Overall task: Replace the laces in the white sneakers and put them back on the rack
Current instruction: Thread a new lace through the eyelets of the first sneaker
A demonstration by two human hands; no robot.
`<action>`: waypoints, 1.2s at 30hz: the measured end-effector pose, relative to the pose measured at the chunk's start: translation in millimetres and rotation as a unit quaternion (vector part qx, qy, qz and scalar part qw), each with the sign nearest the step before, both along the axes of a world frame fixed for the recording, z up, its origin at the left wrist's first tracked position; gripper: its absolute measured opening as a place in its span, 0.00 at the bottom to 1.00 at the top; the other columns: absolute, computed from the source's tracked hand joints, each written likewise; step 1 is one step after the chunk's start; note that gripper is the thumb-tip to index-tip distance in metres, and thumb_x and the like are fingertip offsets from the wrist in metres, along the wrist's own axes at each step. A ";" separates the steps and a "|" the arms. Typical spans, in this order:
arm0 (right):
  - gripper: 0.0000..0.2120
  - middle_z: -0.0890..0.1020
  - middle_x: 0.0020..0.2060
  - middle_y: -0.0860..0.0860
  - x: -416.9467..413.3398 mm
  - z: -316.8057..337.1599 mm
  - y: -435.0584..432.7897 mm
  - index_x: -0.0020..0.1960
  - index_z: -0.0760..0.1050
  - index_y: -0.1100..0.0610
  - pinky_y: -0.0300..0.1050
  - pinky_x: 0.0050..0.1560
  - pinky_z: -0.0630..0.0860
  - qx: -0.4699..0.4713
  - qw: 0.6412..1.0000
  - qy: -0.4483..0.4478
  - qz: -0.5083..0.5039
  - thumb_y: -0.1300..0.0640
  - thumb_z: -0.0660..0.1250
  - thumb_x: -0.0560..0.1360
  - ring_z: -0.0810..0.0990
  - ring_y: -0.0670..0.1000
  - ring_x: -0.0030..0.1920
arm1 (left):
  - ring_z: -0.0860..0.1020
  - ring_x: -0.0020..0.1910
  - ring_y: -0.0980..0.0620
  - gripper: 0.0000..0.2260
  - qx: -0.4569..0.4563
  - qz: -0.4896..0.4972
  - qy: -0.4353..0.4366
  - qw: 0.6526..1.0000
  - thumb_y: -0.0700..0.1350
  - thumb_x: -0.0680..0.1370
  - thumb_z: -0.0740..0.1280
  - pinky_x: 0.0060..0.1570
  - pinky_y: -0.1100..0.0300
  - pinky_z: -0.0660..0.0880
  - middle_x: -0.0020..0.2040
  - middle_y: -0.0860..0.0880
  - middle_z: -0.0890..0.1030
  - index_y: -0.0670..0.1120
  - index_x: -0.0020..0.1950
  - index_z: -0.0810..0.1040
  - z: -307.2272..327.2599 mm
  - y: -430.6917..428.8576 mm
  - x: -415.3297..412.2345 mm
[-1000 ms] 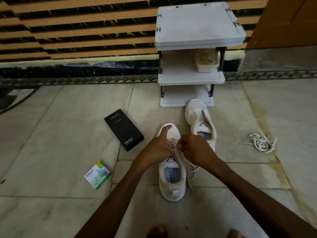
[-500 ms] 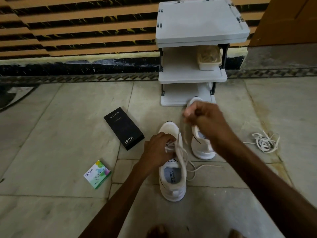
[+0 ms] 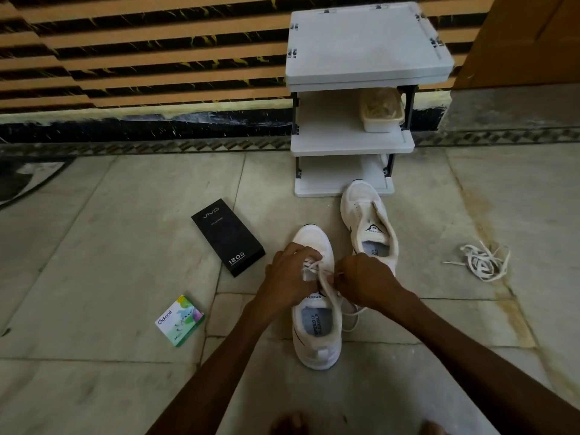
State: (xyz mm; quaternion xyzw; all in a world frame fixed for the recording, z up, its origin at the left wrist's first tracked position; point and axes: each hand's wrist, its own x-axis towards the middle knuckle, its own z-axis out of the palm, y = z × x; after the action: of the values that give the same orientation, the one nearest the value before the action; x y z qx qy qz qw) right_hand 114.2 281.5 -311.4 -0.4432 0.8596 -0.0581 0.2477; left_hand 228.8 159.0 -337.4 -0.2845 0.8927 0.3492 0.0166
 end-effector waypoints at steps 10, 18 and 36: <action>0.10 0.85 0.49 0.54 -2.7 16.6 9.6 0.52 0.84 0.59 0.48 0.53 0.78 -0.010 0.995 -0.037 0.096 0.57 0.65 0.78 0.82 0.53 0.49 | 0.68 0.66 0.48 0.22 -0.018 -0.001 -0.009 1.000 0.50 0.72 0.74 0.65 0.46 0.67 0.67 0.52 0.68 0.56 0.64 0.73 -6.5 0.6 -1.6; 0.11 0.82 0.52 0.56 -0.5 24.8 9.7 0.57 0.79 0.59 0.46 0.52 0.79 0.055 0.997 0.005 0.060 0.57 0.62 0.79 0.82 0.53 0.51 | 0.71 0.65 0.48 0.20 0.012 0.006 0.012 1.000 0.48 0.73 0.73 0.65 0.47 0.71 0.66 0.51 0.68 0.54 0.64 0.74 -11.7 0.1 2.5; 0.14 0.77 0.28 0.50 -8.8 53.5 -7.9 0.37 0.81 0.60 0.40 0.31 0.65 -0.134 0.936 -0.239 -0.220 0.53 0.64 0.75 0.72 0.47 0.28 | 0.74 0.61 0.44 0.16 0.062 -0.027 0.032 0.997 0.53 0.70 0.66 0.60 0.45 0.74 0.60 0.50 0.76 0.57 0.57 0.78 2.6 0.9 -9.6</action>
State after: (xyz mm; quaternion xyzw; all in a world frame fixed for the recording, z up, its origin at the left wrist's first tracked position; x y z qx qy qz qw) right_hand 105.4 273.6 -258.0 -0.2455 0.8351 -0.3298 0.3656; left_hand 219.2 159.9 -334.8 -0.2476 0.8767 0.4122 0.0147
